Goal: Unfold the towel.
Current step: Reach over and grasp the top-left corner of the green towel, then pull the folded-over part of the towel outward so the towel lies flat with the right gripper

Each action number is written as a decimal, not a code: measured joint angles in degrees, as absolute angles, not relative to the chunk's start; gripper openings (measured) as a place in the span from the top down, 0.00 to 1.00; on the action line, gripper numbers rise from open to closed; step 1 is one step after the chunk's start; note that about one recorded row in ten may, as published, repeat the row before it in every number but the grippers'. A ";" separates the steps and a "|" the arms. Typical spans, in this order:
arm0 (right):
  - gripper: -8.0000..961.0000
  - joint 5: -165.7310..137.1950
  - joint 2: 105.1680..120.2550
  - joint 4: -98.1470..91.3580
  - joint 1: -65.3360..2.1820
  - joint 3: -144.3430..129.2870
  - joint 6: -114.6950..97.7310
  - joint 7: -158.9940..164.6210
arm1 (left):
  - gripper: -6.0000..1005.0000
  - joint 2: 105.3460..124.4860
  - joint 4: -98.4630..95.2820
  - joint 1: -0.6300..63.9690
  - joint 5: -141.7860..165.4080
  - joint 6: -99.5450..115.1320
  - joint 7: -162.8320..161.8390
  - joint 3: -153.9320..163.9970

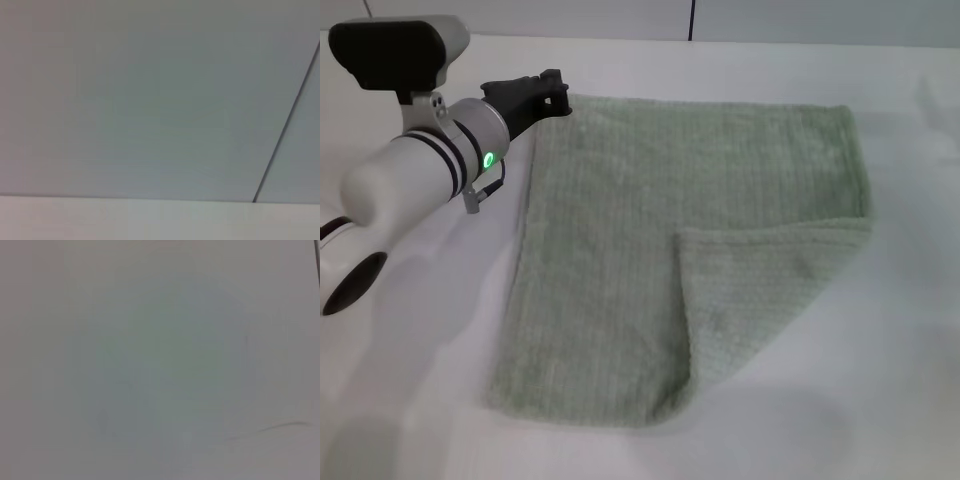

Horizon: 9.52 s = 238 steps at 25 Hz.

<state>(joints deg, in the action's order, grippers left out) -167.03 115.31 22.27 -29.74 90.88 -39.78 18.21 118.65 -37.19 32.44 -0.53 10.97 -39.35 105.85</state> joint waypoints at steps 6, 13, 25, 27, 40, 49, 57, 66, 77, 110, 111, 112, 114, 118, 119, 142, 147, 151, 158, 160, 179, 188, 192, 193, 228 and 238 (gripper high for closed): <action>0.21 -167.07 115.24 21.85 -30.03 90.85 -39.63 18.19 | 1.00 118.65 -38.43 32.54 -0.53 8.73 -39.25 105.96; 0.21 -167.08 115.22 21.28 -30.33 90.88 -39.62 18.19 | 1.00 118.96 -32.70 32.68 -0.52 20.21 -38.63 105.79; 0.21 -167.08 115.22 20.37 -31.09 90.61 -39.87 18.19 | 1.00 119.18 -22.30 35.01 -0.58 34.03 -29.33 106.64; 0.21 -167.09 115.22 20.36 -31.09 90.57 -39.92 18.19 | 1.00 119.18 -22.59 35.71 -0.59 30.74 -29.71 107.28; 0.21 -167.08 115.27 20.39 -30.96 90.35 -39.80 18.19 | 1.00 119.18 -26.37 36.78 -0.53 17.38 -33.01 111.13; 0.21 -167.08 115.33 20.39 -31.03 90.27 -39.65 18.19 | 1.00 119.18 -26.21 36.83 -0.58 16.20 -33.04 111.12; 0.21 -167.08 115.49 20.35 -31.03 90.22 -39.63 18.19 | 1.00 119.18 -25.75 36.83 -0.53 16.17 -33.05 111.10; 0.21 -167.08 115.73 20.30 -31.03 90.16 -39.63 18.20 | 1.00 119.18 -25.31 36.73 -0.52 16.17 -33.05 111.42; 0.21 -167.16 115.75 20.30 -31.03 90.17 -39.63 18.19 | 1.00 119.18 -24.75 36.37 -0.66 16.09 -33.05 112.09; 0.21 -167.16 114.90 33.12 -31.73 80.26 -24.57 18.84 | 1.00 119.18 -24.58 35.88 -0.96 16.08 -33.05 112.89; 0.21 -167.16 114.84 34.67 -31.65 79.67 -23.35 18.84 | 1.00 119.18 -24.57 35.81 -0.96 16.06 -33.05 112.90; 0.21 -167.16 114.74 36.36 -31.48 79.11 -21.78 18.85 | 1.00 119.18 -24.57 35.81 -0.96 16.06 -33.05 112.90; 0.21 -167.16 114.37 40.49 -30.71 78.07 -18.55 18.86 | 1.00 119.18 -24.54 35.64 -0.95 16.04 -33.05 112.93; 0.21 -167.16 113.63 47.43 -29.13 77.33 -12.82 18.87 | 1.00 119.18 -24.89 35.29 -0.93 16.07 -33.05 112.94; 0.21 -167.16 113.45 48.88 -28.81 77.25 -11.64 18.87 | 1.00 119.18 -24.98 35.23 -0.93 16.09 -33.05 112.94; 0.21 -150.15 112.95 67.40 -30.55 83.63 23.94 -1.10 | 1.00 119.09 -26.02 34.79 -0.66 15.99 -33.05 112.94; 0.21 -135.99 113.77 68.37 -31.40 90.99 33.80 -17.80 | 1.00 119.09 -26.02 34.72 -0.68 15.99 -33.05 112.94; 0.21 -132.22 113.86 68.42 -33.36 95.07 41.81 -22.84 | 1.00 119.08 -26.33 34.59 -0.78 15.99 -33.05 112.94; 0.21 -131.35 113.90 68.47 -37.71 100.26 56.25 -26.56 | 1.00 119.01 -26.70 34.44 -0.72 15.86 -33.05 112.94; 0.21 -131.30 113.91 68.43 -38.88 101.93 59.82 -27.15 | 1.00 119.00 -26.70 34.45 -0.74 15.78 -33.05 112.94; 0.21 -126.81 114.34 61.48 -47.12 104.82 78.61 -33.39 | 1.00 119.00 -27.40 34.37 -0.84 15.11 -33.05 112.94; 0.21 -126.67 114.36 56.67 -48.45 104.41 80.40 -35.24 | 1.00 119.01 -27.42 34.11 -0.65 14.94 -33.05 112.94; 0.21 -127.02 114.35 54.84 -48.75 104.24 80.86 -36.11 | 1.00 119.00 -27.42 34.09 -0.61 14.94 -33.05 112.94; 0.21 -127.06 114.34 54.19 -48.89 104.24 80.88 -36.49 | 1.00 119.00 -27.42 34.10 -0.61 14.94 -33.05 112.94; 0.21 -129.62 117.60 38.01 -56.34 99.63 69.93 -44.21 | 1.00 119.00 -28.13 33.95 -0.64 14.89 -33.05 112.94; 0.21 -129.64 117.77 37.37 -56.47 99.31 69.41 -44.47 | 1.00 119.00 -28.12 33.92 -0.65 14.85 -33.05 112.94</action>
<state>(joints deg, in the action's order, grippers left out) -129.64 117.77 37.37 -56.47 99.31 69.41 -44.47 119.00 -28.12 33.92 -0.65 14.85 -33.05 112.94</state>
